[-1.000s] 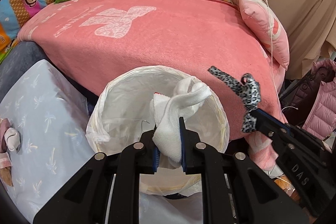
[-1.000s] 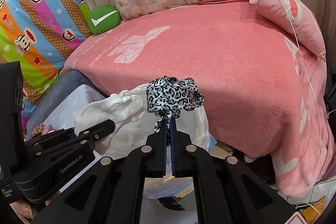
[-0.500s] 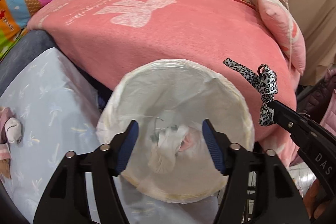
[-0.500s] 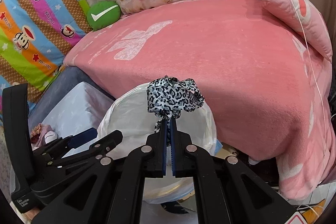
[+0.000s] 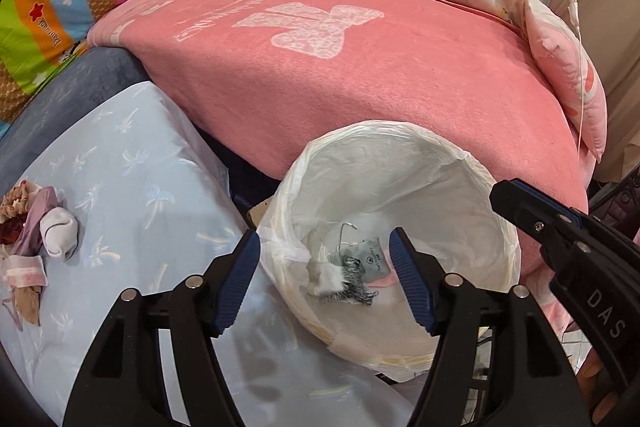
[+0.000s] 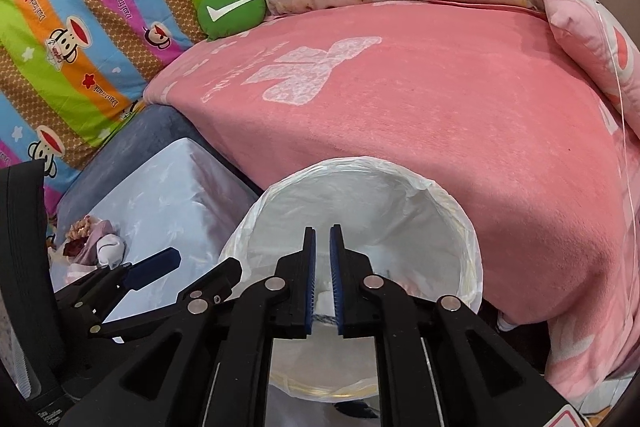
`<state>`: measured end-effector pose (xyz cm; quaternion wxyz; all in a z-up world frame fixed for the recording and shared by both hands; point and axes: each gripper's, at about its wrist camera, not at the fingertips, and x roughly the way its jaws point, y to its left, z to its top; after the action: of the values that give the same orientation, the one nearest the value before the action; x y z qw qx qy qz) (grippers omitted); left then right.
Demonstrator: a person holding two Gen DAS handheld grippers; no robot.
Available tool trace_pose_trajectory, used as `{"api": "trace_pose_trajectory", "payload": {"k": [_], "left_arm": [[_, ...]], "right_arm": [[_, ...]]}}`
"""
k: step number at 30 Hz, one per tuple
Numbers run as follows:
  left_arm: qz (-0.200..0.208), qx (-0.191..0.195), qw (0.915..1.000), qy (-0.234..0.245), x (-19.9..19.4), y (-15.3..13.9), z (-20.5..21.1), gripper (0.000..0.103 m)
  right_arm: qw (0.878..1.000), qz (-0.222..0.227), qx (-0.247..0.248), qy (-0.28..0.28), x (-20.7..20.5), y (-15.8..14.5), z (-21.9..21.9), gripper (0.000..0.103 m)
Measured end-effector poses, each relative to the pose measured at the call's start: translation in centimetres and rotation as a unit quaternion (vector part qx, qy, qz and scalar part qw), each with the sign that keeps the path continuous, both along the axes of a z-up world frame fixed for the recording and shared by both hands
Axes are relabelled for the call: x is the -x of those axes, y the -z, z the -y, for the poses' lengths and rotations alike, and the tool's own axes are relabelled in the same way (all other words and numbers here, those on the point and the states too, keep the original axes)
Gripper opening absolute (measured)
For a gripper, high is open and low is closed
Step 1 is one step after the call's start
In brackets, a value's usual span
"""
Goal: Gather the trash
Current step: 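Move both open grippers back from the bin toward the cloth pile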
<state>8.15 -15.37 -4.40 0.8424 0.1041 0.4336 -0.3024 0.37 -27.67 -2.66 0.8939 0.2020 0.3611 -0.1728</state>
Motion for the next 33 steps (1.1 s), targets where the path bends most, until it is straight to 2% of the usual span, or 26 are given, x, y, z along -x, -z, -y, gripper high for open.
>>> {"api": "trace_pose_trajectory", "payload": {"k": [1,3,5,22,33], "left_arm": [[-0.001,0.001,1.0,-0.004,-0.1,0.0,-0.2,0.068],[-0.002,0.004,1.0,-0.006,-0.3,0.0,-0.5,0.069],[0.0,0.003,1.0,-0.007,-0.4,-0.1,-0.7,0.069],[0.002,0.013,0.9998,-0.014,-0.8,-0.4,-2.2,0.069],[0.0,0.022,0.9992,-0.033,-1.3,-0.7,-4.5,0.069]], "right_arm": [[1.0,-0.001,0.001,0.001,-0.1,0.0,0.0,0.021],[1.0,0.0,0.0,0.003,-0.1,-0.1,0.0,0.026],[1.0,0.001,0.0,0.003,-0.2,-0.1,0.0,0.027],[1.0,0.0,0.006,-0.006,-0.6,-0.6,-1.2,0.029],[1.0,-0.002,0.015,-0.019,-1.2,-1.2,-3.0,0.029]]}}
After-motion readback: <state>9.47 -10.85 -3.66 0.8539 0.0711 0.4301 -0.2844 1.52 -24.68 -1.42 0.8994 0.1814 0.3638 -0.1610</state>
